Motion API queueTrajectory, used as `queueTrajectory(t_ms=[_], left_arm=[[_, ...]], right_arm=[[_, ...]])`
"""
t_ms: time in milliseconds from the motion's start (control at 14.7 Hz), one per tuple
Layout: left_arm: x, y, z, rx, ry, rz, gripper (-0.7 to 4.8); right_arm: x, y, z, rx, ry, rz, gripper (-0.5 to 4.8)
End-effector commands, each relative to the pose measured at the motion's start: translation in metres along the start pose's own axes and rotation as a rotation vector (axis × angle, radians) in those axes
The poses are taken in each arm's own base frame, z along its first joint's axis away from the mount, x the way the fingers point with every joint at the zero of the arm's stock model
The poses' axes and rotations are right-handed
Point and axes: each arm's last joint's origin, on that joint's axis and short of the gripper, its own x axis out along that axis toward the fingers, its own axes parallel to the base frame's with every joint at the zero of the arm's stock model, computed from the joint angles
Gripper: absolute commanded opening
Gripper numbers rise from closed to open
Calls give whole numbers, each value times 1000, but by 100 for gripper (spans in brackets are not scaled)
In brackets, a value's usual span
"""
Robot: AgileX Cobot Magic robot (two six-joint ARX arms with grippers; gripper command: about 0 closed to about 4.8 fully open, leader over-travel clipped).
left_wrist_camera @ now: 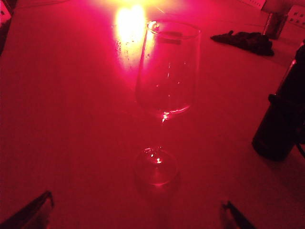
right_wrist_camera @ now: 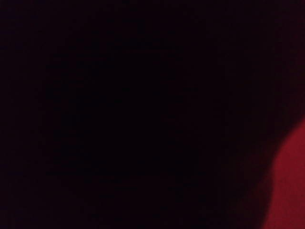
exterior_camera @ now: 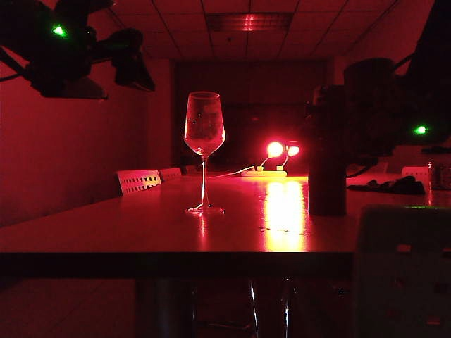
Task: Pick up the black thermos cup, pour some water from it into the stemmed glass, and then put the thermos cup back on the table.
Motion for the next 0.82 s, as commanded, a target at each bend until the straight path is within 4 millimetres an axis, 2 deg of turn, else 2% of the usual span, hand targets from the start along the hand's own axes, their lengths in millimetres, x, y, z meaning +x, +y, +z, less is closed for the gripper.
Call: queueTrajectory(t_ms=[68,204,341,409,613,817], left_arm=[[0,0,3,9,-18,3,479],[0,0,2,9,-6,3,479],[0,1,1,9,3,42,479],[0,1,1,9,3,48,479],[0,1,2,8,2,47,479],[0,1,2,8,3,47,479]], right_arm=[[0,3,7,11,-49,12,81],[-1,3,14,10,-102,15,81],[-6,4,30,10,-124,18,81],[-13,4,52,11,-136,20,81],[-26,5,99,-46,-195,20,81],[-19,15,140,-78,-176,33,81]])
